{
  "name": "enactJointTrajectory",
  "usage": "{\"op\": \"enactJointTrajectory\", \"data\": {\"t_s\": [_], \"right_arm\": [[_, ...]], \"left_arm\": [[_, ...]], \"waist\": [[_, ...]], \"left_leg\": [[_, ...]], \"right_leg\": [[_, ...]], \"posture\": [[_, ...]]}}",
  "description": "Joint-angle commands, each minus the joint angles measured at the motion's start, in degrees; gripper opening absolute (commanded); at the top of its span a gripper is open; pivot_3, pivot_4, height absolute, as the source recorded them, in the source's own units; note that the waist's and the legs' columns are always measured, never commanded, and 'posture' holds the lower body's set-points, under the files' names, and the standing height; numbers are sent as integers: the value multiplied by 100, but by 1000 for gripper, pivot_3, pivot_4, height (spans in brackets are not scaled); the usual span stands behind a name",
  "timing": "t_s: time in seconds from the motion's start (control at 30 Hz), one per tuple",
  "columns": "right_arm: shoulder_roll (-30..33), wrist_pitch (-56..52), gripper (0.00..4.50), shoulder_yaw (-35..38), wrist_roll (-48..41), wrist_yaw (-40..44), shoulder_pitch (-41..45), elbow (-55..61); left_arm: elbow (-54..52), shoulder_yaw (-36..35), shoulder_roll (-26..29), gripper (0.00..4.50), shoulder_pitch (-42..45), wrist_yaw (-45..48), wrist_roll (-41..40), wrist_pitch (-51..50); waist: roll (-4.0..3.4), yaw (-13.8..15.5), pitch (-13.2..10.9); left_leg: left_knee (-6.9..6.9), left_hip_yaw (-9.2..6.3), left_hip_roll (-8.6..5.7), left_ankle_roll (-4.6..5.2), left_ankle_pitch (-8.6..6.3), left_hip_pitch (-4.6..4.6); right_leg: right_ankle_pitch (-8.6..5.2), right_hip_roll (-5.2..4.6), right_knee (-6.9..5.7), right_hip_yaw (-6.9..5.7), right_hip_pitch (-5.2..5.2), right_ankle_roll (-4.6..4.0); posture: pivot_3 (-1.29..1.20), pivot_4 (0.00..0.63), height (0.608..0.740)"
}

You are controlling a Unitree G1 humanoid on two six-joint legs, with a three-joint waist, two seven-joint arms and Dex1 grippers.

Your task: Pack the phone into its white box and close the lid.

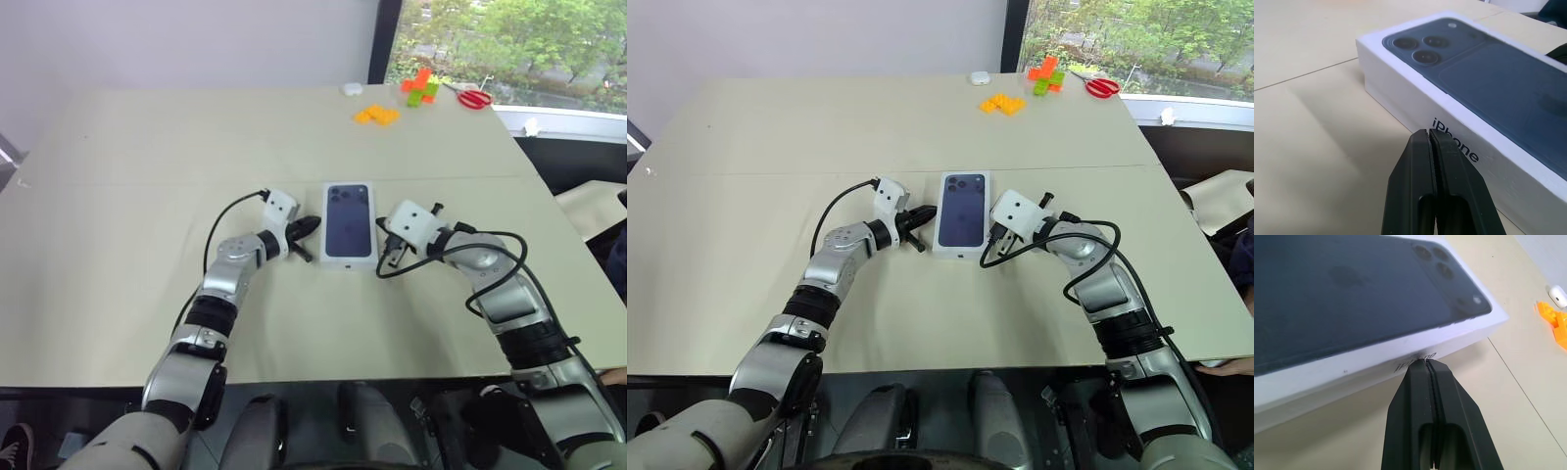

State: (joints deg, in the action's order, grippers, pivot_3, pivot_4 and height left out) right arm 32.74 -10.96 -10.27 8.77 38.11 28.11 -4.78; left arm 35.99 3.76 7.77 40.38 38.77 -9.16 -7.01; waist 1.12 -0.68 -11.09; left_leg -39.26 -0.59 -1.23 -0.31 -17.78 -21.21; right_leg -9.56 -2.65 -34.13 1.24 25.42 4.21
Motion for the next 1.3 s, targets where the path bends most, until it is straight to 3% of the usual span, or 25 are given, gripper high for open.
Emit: {"op": "enactJointTrajectory", "data": {"t_s": [0.03, 0.43, 0.67, 0.83, 1.07, 1.3], "right_arm": [[32, 34, 0, 122, -19, -51, 7, 91], [103, 20, 0, 96, 48, -37, -92, 86], [489, 66, 0, 355, 42, -30, 99, 45], [146, -470, 0, 629, -538, 38, 576, 393], [-266, -446, 0, 48, -192, -143, 529, 206], [-349, -541, 0, -254, 117, -353, 38, 151]], "left_arm": [[-140, 68, -87, 110, 104, 34, 49, 111], [-400, 3, 105, 110, -82, 71, 39, 12], [-1035, -99, 410, 110, -109, 207, -139, -413], [-1456, -285, 306, 110, 212, 112, -475, -809], [-633, 87, -55, 110, 553, 65, -81, -413], [-139, 426, 90, 110, 303, 58, 397, -284]], "waist": [[0, 0, 0], [0, -8, 0], [0, -5, 0], [2, -12, -1], [1, 3, 0], [2, 1, 0]], "left_leg": [[0, 0, 0, 0, 0, 0], [0, 1, 0, 0, 0, 0], [0, 0, 1, 0, 0, 0], [0, -2, 2, 0, 0, 1], [1, 3, -3, 0, 0, -2], [1, 5, -4, 5, -3, -8]], "right_leg": [[0, 0, 0, 0, 0, 0], [0, 0, 0, 0, 0, 0], [0, 1, -1, 0, 0, 0], [0, 0, 0, 4, 1, 0], [0, 3, -1, -4, -1, 0], [0, -4, 1, -3, 4, 0]], "posture": [[0, 150, 740], [0, 150, 740], [0, 150, 740], [0, 150, 740], [0, 150, 740], [0, 150, 740]]}}
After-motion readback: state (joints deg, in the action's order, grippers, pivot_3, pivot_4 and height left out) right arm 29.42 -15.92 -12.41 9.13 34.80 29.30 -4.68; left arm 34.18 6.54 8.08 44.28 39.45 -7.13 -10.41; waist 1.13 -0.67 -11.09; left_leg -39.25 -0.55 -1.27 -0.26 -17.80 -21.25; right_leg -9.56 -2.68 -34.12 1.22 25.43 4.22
